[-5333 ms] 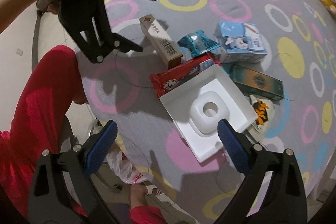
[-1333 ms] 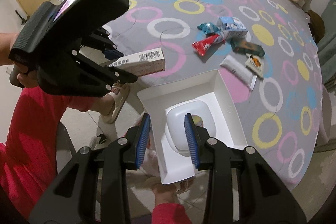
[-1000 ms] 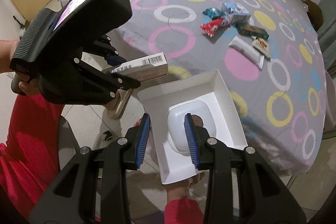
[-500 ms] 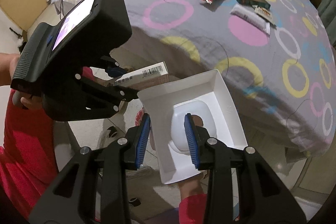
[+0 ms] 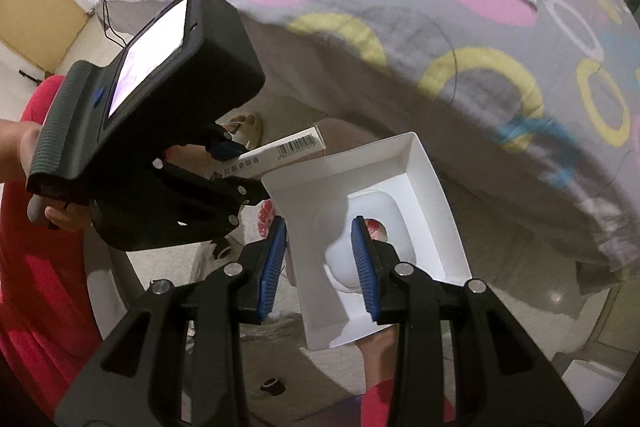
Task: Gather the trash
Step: 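Lift the box and tray with both tools and carry them over the white plastic bag, then open both tools to drop the box and tray into the bag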
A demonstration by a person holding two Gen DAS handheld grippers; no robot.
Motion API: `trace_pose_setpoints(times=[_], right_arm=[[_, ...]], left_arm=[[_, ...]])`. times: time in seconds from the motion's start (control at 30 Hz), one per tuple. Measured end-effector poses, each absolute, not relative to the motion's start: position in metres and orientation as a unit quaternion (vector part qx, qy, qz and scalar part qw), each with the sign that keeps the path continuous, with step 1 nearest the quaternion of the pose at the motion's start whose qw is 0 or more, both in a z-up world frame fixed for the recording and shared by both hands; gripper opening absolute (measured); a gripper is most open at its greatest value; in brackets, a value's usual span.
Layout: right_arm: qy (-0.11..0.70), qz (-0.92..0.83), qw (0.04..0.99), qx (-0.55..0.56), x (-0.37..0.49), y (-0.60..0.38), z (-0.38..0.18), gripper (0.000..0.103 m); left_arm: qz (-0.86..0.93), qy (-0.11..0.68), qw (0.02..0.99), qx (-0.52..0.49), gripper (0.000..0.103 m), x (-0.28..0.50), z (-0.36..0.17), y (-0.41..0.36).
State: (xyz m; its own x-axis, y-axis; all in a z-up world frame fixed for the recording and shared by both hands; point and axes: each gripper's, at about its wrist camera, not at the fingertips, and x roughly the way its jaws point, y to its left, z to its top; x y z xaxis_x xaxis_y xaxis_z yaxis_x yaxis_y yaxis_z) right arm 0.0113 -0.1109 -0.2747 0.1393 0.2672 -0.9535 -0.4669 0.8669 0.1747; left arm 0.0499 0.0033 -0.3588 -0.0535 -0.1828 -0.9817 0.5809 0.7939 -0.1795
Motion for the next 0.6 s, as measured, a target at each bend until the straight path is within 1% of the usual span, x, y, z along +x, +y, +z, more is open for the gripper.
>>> trace_pose_setpoints(times=[0.6], right_arm=[[0.645, 0.217, 0.731, -0.046, 0.042, -0.113, -0.361, 0.034]], left_arm=[[-0.232, 0.727, 0.639, 0.101, 0.024, 0.062, -0.452, 0.005]])
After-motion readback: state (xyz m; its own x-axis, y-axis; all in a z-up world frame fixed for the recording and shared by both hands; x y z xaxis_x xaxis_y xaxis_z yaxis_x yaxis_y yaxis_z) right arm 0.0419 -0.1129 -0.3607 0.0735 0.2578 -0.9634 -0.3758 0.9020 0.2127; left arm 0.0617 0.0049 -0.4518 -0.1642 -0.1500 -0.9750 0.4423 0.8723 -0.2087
